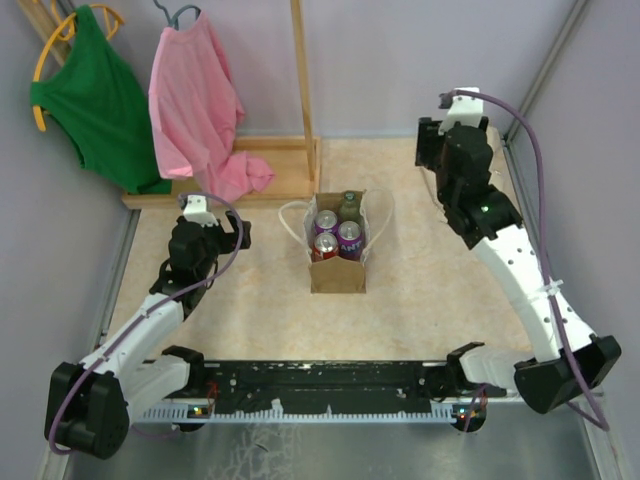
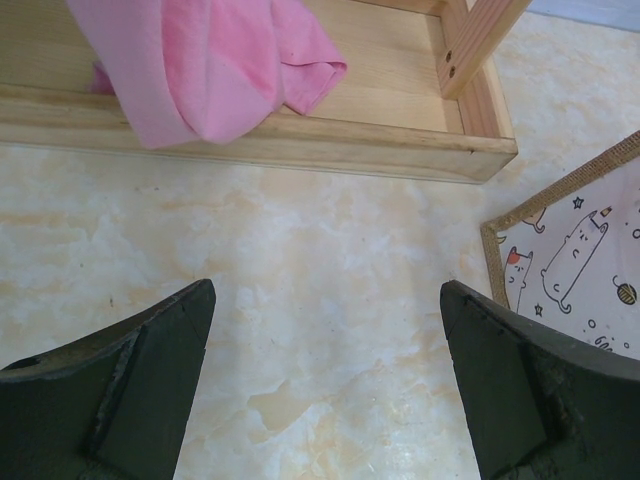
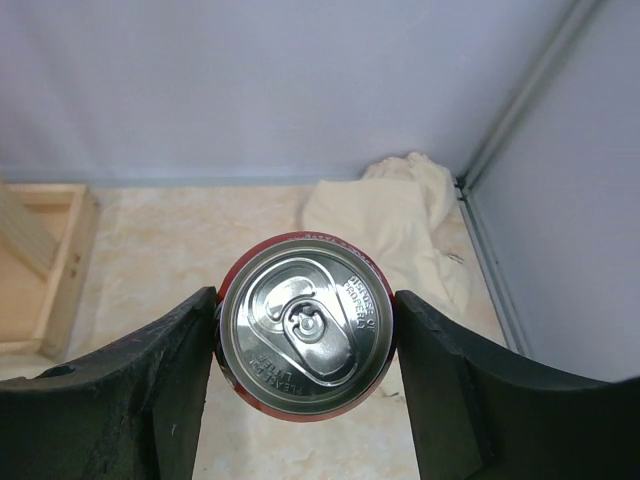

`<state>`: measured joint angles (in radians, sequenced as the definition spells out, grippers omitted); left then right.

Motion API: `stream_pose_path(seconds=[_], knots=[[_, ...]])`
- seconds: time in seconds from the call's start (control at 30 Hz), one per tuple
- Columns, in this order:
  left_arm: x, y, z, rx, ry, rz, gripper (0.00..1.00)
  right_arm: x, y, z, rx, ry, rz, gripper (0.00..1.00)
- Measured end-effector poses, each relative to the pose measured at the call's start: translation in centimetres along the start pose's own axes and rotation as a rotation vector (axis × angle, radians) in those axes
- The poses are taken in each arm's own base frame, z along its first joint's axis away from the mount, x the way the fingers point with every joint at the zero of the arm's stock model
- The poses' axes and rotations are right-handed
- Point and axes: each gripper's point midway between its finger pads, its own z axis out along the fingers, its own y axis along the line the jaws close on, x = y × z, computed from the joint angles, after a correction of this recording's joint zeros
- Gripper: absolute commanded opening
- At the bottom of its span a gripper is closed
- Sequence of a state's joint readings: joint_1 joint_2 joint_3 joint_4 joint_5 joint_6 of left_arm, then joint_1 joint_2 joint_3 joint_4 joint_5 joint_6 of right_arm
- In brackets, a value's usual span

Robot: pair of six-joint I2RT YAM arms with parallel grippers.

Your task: Take the beverage out of the canvas bag

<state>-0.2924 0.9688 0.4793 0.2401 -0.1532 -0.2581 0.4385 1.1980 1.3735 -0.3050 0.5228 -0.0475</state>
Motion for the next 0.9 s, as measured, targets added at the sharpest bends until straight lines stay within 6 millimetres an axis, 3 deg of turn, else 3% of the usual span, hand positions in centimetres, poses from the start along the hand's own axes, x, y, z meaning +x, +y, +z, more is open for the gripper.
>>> stream_pose_path(seconds=[0.1,0.2,0.5,0.6,0.73,0.9], knots=[[0.0,0.0,0.0,0.001,0.0,0.0,1.0,1.0,-2.1,1.4,0.061,0.015,0.017,0.0],[0.0,-0.1,0.0,0.006,0.001,0.0,1.0,3.5,-3.1,3.0,0.09,0.062,0.023,0.0],[0.3,-0.2,0.1,0.013,0.012,0.001,1.0,18.2,-1.9,8.5,0.041,0.315,0.005,0.0],[0.3,-0.2,0.2,0.013,0.011,0.001,1.0,21.4,-1.3,9.2,0.017,0.358,0.009,0.0],[0.5,-0.2,0.3,0.012,0.016,0.002,1.0,22.9,-0.3,10.4,-0.019,0.341,0.028,0.0],[0.8,-0.2,0.4,0.013,0.027,0.004,1.0,22.6,0.6,11.8,-0.046,0.288,0.072,0.0]])
